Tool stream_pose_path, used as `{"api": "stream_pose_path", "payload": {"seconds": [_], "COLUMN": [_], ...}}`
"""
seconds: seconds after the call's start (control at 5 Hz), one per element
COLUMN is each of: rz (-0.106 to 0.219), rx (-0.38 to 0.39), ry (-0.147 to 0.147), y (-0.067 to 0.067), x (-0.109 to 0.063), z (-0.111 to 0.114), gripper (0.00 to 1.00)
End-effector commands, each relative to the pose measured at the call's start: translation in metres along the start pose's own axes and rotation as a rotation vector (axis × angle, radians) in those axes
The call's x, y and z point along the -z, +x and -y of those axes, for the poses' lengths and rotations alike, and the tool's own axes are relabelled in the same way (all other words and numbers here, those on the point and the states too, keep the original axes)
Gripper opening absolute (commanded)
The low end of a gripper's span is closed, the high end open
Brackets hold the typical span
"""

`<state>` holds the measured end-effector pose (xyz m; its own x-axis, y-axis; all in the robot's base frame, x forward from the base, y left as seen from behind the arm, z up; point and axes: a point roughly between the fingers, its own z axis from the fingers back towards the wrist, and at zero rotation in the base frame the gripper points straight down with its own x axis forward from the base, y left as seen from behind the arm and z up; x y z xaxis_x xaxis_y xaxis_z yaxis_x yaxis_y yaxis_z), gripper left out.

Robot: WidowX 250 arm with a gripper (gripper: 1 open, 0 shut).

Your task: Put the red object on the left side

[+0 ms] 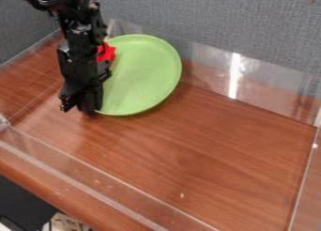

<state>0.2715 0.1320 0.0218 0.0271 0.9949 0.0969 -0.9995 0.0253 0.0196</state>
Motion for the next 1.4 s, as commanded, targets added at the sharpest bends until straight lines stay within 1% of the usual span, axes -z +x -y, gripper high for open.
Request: {"api": "stream_pose_path", "payload": {"seconds": [0.0, 0.2, 0.4, 0.8, 1.0, 1.2], "rz": [0.006, -0.023, -0.047, -0.066, -0.07, -0.074], "rx": [0.032, -0.011, -0.05, -0.034, 0.038, 0.112], "ry": [0.011, 0.022, 0.035, 0.028, 0.022, 0.016], "y": [0.005, 0.011, 0.019, 0.007, 0.01, 0.014], "x": [-0.004, -0.013, -0.019, -0.031, -0.036, -0.041], "z": [-0.001, -0.011, -0.019, -0.005, -0.004, -0.004], "gripper": [0.0, 1.0, 1.0, 1.0, 0.0, 0.0]}}
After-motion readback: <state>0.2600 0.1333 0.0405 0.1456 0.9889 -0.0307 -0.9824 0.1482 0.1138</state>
